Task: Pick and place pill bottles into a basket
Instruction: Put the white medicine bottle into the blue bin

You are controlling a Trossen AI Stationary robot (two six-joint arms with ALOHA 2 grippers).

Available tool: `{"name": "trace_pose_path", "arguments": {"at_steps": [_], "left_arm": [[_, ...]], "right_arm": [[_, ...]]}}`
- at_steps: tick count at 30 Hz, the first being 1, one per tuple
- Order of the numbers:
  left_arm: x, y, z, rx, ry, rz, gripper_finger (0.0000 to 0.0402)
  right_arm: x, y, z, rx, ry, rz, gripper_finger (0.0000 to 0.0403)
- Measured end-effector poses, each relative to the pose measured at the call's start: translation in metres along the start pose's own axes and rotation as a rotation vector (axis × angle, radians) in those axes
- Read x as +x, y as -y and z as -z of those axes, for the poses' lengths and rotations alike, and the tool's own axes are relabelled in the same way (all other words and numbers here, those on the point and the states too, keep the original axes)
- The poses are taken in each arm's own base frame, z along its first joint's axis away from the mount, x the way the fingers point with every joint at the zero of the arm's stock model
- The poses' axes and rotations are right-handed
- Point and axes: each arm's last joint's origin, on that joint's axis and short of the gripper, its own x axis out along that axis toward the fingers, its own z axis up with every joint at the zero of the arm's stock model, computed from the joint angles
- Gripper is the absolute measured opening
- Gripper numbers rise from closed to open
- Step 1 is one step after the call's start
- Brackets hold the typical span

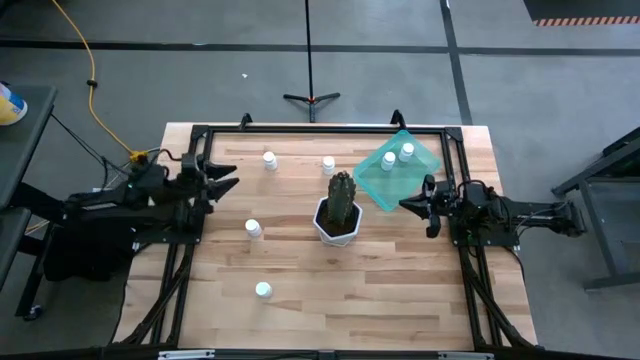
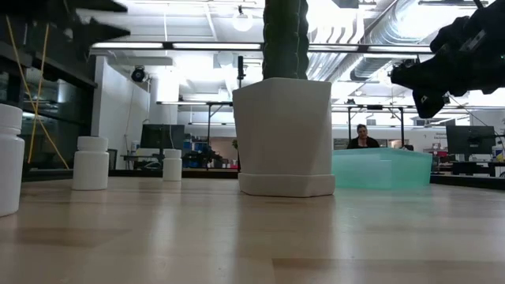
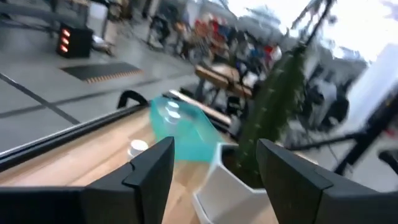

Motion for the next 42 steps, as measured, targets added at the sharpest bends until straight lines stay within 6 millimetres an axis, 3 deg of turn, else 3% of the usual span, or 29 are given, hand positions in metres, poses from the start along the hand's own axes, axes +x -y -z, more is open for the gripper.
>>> {"name": "trace_pose_path", "arguments": {"at_steps": [8,14,20,31,42], "left_arm": [[0.021,0.032,-0.053,0.157,-0.314,0.073,0.0232],[0.042,0.044,-0.066,0.255,-0.581,0.056,0.0229],[0.063,0.044,-0.048,0.273,-0.855,0.004,0.0258],[0.107,0.042,-0.006,0.260,-1.153,-0.022,0.0362],[0.133,0.043,0.035,0.305,-1.411,-0.016,0.0361]], "right_arm": [[0.000,0.000,0.000,-0.003,-0.002,0.000,0.0001],[0.000,0.000,0.000,-0.003,-0.003,0.000,0.0001],[0.000,0.000,0.000,-0.003,-0.004,0.000,0.0002],[0.002,0.001,0.004,-0.004,-0.042,0.012,0.0003],[0.005,0.002,0.007,-0.005,-0.082,0.027,0.0002]]}}
